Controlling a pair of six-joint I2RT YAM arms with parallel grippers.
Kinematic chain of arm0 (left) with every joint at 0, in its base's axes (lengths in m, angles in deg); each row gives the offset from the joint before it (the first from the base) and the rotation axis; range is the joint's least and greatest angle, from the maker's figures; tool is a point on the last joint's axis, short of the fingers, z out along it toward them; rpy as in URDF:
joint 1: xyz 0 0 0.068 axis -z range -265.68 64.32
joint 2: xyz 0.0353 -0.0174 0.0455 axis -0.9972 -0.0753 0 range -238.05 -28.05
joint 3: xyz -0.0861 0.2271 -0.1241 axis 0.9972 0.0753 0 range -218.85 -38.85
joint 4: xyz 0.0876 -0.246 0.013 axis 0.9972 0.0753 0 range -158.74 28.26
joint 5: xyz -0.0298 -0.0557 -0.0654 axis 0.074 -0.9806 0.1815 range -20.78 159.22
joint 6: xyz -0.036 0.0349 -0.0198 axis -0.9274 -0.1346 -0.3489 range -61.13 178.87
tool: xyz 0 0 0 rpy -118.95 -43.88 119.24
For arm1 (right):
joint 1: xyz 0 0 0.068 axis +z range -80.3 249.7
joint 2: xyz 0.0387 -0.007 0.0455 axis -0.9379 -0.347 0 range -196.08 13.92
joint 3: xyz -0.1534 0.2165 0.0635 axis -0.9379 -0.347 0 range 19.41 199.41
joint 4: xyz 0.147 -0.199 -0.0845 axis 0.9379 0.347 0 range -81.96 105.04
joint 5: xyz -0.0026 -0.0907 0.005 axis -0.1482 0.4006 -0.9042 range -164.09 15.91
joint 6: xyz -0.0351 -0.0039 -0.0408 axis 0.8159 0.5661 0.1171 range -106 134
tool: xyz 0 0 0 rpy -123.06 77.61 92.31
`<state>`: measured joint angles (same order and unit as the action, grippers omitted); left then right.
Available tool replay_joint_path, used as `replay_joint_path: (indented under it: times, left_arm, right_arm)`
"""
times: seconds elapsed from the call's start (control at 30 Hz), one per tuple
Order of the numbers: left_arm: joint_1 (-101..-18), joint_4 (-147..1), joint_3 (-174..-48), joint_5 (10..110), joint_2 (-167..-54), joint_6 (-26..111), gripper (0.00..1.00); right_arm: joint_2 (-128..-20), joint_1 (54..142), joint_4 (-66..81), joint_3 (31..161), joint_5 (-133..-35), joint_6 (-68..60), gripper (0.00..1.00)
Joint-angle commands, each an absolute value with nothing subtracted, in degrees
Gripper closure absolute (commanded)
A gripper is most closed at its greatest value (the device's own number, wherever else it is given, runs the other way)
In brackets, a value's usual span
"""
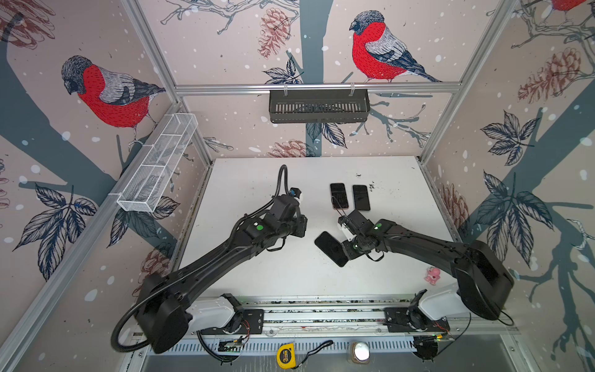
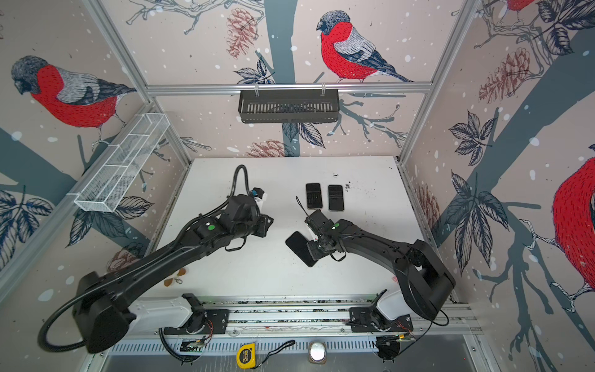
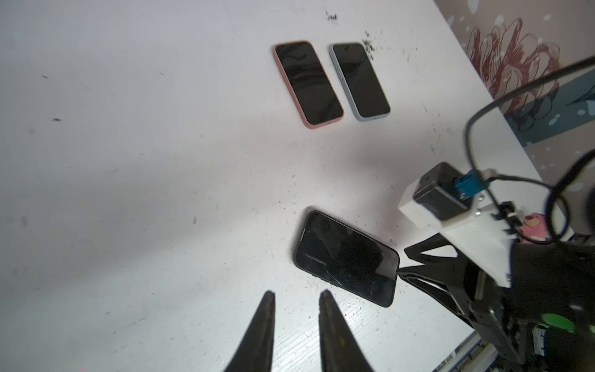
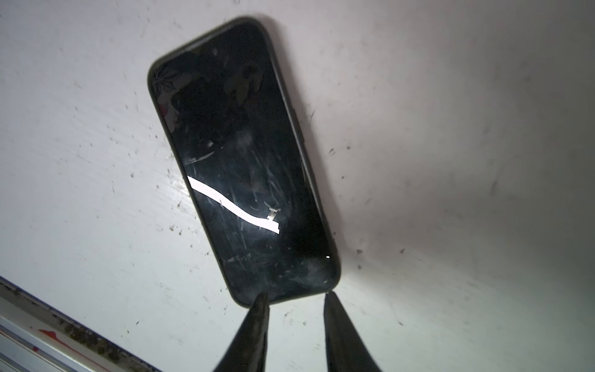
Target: Put the phone into the phone case
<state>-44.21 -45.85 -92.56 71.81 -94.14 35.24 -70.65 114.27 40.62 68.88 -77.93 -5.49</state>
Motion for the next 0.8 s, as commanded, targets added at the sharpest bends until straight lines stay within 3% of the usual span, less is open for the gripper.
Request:
replay_joint_path:
  times: [0.0, 0.23, 0.77]
  left_arm:
    - [-44.9, -47.6, -87.9, 77.5, -85.5, 35.8, 0.67]
    - [-48.0, -41.7, -84.2, 77.4, -68.3, 36.2, 0.63]
    - [-48.0, -38.6, -82.2, 76.1, -50.8, 34.5, 0.58]
  right_arm:
    - [-72.8, 115.3, 40.4, 68.7, -76.6, -5.1, 0.67]
    - [-77.9, 117.2, 39.1, 68.2, -75.3, -5.0, 0.63]
    - [-93.5, 118.4, 38.6, 79.0, -73.4, -2.9, 0.63]
